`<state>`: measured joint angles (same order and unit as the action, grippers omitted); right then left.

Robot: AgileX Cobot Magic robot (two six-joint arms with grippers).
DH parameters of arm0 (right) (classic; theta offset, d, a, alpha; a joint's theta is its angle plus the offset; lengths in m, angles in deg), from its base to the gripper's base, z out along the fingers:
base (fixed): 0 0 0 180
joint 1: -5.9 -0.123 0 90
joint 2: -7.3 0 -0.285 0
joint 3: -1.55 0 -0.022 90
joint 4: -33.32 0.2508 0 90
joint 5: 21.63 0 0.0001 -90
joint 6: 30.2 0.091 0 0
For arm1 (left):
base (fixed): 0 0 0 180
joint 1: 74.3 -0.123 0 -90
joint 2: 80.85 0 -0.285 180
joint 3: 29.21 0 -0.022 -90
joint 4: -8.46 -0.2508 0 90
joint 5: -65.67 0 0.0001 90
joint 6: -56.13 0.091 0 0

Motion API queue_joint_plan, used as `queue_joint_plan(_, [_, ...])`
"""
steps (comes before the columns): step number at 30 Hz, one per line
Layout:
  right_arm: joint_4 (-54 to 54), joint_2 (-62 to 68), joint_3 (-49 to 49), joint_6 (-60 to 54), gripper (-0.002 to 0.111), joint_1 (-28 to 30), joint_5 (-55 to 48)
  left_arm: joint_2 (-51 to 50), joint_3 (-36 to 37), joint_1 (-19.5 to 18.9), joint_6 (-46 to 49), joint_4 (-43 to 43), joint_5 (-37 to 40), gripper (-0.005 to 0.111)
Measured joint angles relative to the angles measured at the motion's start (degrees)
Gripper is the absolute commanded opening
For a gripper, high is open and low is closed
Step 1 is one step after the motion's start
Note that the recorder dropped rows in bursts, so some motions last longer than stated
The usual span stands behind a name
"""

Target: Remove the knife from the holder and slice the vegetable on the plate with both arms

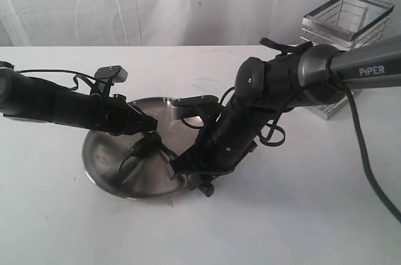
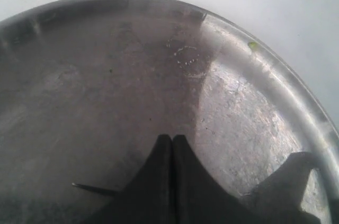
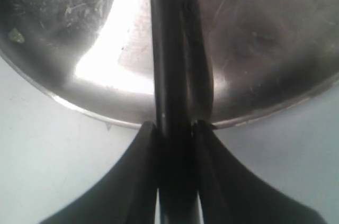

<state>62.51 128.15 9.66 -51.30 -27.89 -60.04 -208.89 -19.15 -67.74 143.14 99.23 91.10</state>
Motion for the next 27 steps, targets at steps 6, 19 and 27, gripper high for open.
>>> queue_joint_plan(6, [0.0, 0.1, 0.0, 0.0, 0.000, 0.0, -0.2, 0.0, 0.0, 0.0, 0.0, -0.7, 0.0, 0.000])
queue_joint_plan(19, [-2.4, -0.6, 0.1, 2.4, 0.000, 0.0, -2.9, 5.9, -3.3, -0.5, -4.1, -4.0, 6.4, 0.000])
queue_joint_plan(27, [-2.4, -0.6, 0.1, 2.9, 0.000, 0.0, -3.0, 1.4, -2.1, -0.5, -4.5, -5.0, 3.7, 0.000])
